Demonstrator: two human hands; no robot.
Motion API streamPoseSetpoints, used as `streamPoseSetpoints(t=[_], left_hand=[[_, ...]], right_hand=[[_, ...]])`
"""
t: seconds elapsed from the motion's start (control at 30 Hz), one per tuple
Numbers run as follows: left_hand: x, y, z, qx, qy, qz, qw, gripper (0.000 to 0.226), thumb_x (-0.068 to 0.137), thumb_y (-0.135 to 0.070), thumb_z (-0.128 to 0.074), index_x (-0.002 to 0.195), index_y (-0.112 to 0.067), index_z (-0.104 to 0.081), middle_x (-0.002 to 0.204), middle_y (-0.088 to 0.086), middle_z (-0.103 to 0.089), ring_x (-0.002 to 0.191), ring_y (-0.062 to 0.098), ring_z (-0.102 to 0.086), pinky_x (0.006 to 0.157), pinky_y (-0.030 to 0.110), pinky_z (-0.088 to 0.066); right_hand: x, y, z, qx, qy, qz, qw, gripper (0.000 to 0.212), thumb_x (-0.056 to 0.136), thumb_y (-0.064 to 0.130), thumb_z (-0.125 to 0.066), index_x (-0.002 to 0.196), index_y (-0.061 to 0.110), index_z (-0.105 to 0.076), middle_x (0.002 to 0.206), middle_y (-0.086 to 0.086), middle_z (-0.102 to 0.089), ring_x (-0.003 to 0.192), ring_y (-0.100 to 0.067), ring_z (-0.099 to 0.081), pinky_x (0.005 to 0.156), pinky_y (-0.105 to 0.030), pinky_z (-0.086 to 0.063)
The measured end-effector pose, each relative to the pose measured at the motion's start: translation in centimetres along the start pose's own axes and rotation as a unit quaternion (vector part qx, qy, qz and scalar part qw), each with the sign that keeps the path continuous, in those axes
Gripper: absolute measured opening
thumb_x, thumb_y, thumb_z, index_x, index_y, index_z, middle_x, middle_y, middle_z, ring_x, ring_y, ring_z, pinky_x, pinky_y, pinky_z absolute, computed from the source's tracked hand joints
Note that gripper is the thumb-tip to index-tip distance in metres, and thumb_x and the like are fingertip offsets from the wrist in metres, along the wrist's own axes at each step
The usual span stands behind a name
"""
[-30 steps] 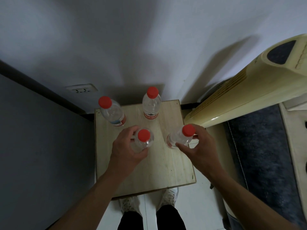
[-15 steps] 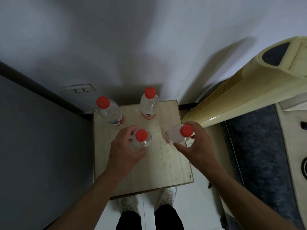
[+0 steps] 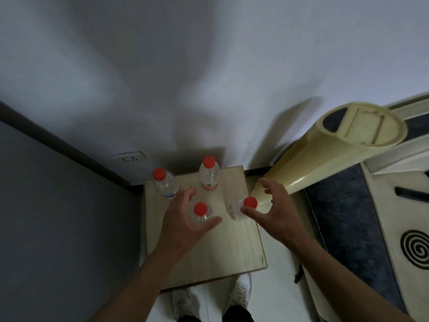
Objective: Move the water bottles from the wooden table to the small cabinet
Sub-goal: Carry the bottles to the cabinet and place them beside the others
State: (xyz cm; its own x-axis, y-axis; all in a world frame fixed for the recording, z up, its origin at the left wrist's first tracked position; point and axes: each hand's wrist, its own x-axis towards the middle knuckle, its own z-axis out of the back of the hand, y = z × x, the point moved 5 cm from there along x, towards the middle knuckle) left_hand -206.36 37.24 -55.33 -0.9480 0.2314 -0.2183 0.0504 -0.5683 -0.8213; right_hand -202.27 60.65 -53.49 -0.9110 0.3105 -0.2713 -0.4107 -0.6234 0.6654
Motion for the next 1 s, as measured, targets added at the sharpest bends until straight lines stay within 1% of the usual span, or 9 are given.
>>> streamPoseSetpoints(t=[0.13, 0.23, 0.3, 0.43, 0.57, 0.63, 0.77, 0.9, 1.0], left_hand=[[-0.2, -5.6, 2.6, 0.015, -0.004, -0.028, 0.999, 0.063, 0.071, -0.06, -0.075, 0.122, -0.031, -0.052, 0.114, -0.018, -0.054, 0.108, 0.005, -0.054, 0.091, 0.028, -0.049], [-0.1, -9.9, 4.7, 0.018, -0.028, -0.047, 0.998, 0.053, 0.076, -0.058, -0.073, 0.118, -0.032, -0.056, 0.111, -0.012, -0.059, 0.103, 0.01, -0.058, 0.087, 0.033, -0.052], [0.0, -12.9, 6.3, 0.044, -0.043, -0.052, 0.997, 0.054, 0.079, -0.055, -0.071, 0.122, -0.025, -0.057, 0.115, -0.006, -0.059, 0.105, 0.013, -0.056, 0.09, 0.035, -0.051], [0.3, -19.1, 10.2, 0.089, -0.058, -0.064, 0.992, 0.067, 0.08, -0.065, -0.06, 0.131, -0.022, -0.054, 0.125, 0.0, -0.057, 0.113, 0.018, -0.053, 0.094, 0.042, -0.05], [-0.4, -24.4, 14.3, 0.098, -0.069, -0.077, 0.99, 0.067, 0.085, -0.064, -0.057, 0.137, -0.023, -0.048, 0.139, 0.001, -0.051, 0.124, 0.019, -0.048, 0.1, 0.044, -0.049], [-0.6, -26.6, 16.1, 0.108, -0.077, -0.084, 0.988, 0.064, 0.087, -0.062, -0.057, 0.137, -0.024, -0.047, 0.141, 0.0, -0.049, 0.127, 0.019, -0.047, 0.102, 0.045, -0.047], [-1.1, -29.7, 18.5, 0.117, -0.103, -0.111, 0.982, 0.064, 0.087, -0.061, -0.059, 0.136, -0.022, -0.05, 0.14, 0.001, -0.052, 0.126, 0.019, -0.049, 0.103, 0.042, -0.047], [-1.4, -30.8, 19.7, 0.061, -0.106, -0.095, 0.988, 0.061, 0.088, -0.059, -0.059, 0.135, -0.019, -0.052, 0.138, 0.002, -0.055, 0.12, 0.016, -0.052, 0.099, 0.036, -0.048], [-1.6, -30.8, 20.3, 0.049, -0.113, -0.089, 0.988, 0.06, 0.089, -0.056, -0.06, 0.134, -0.016, -0.054, 0.136, 0.004, -0.056, 0.113, 0.016, -0.055, 0.095, 0.033, -0.048]], right_hand=[[-0.6, 4.6, 3.4, -0.015, 0.013, 0.013, 1.0, 0.069, 0.081, 0.053, -0.069, 0.139, 0.026, -0.043, 0.144, 0.001, -0.046, 0.127, -0.015, -0.045, 0.104, -0.033, -0.039], [-1.3, 8.6, 6.5, -0.036, 0.016, 0.029, 0.999, 0.064, 0.087, 0.054, -0.061, 0.141, 0.025, -0.043, 0.146, -0.003, -0.045, 0.128, -0.018, -0.045, 0.107, -0.04, -0.04], [-2.1, 11.1, 9.1, -0.044, 0.003, 0.039, 0.998, 0.062, 0.089, 0.051, -0.059, 0.143, 0.024, -0.041, 0.149, -0.004, -0.042, 0.133, -0.02, -0.041, 0.11, -0.043, -0.038], [-3.9, 15.6, 14.7, -0.051, -0.042, 0.088, 0.994, 0.061, 0.092, 0.053, -0.054, 0.143, 0.023, -0.041, 0.146, -0.004, -0.045, 0.131, -0.022, -0.044, 0.107, -0.047, -0.042], [-4.8, 19.3, 19.4, -0.048, -0.082, 0.137, 0.986, 0.061, 0.094, 0.055, -0.049, 0.143, 0.019, -0.044, 0.145, -0.004, -0.047, 0.131, -0.018, -0.044, 0.106, -0.03, -0.032], [-5.0, 20.7, 21.1, -0.043, -0.09, 0.148, 0.984, 0.061, 0.094, 0.054, -0.049, 0.142, 0.018, -0.044, 0.144, -0.005, -0.048, 0.131, -0.02, -0.044, 0.107, -0.032, -0.033], [-5.3, 23.0, 24.2, -0.041, -0.108, 0.161, 0.98, 0.063, 0.092, 0.059, -0.047, 0.141, 0.02, -0.045, 0.144, -0.004, -0.048, 0.128, -0.022, -0.047, 0.106, -0.041, -0.041], [-6.4, 24.4, 26.4, -0.003, -0.151, 0.196, 0.969, 0.052, 0.095, 0.047, -0.052, 0.137, 0.017, -0.05, 0.139, 0.0, -0.053, 0.125, -0.017, -0.049, 0.105, -0.033, -0.039], [-6.4, 24.4, 26.7, -0.002, -0.146, 0.197, 0.969, 0.05, 0.095, 0.046, -0.053, 0.135, 0.017, -0.051, 0.138, -0.001, -0.055, 0.125, -0.017, -0.05, 0.104, -0.035, -0.04]])
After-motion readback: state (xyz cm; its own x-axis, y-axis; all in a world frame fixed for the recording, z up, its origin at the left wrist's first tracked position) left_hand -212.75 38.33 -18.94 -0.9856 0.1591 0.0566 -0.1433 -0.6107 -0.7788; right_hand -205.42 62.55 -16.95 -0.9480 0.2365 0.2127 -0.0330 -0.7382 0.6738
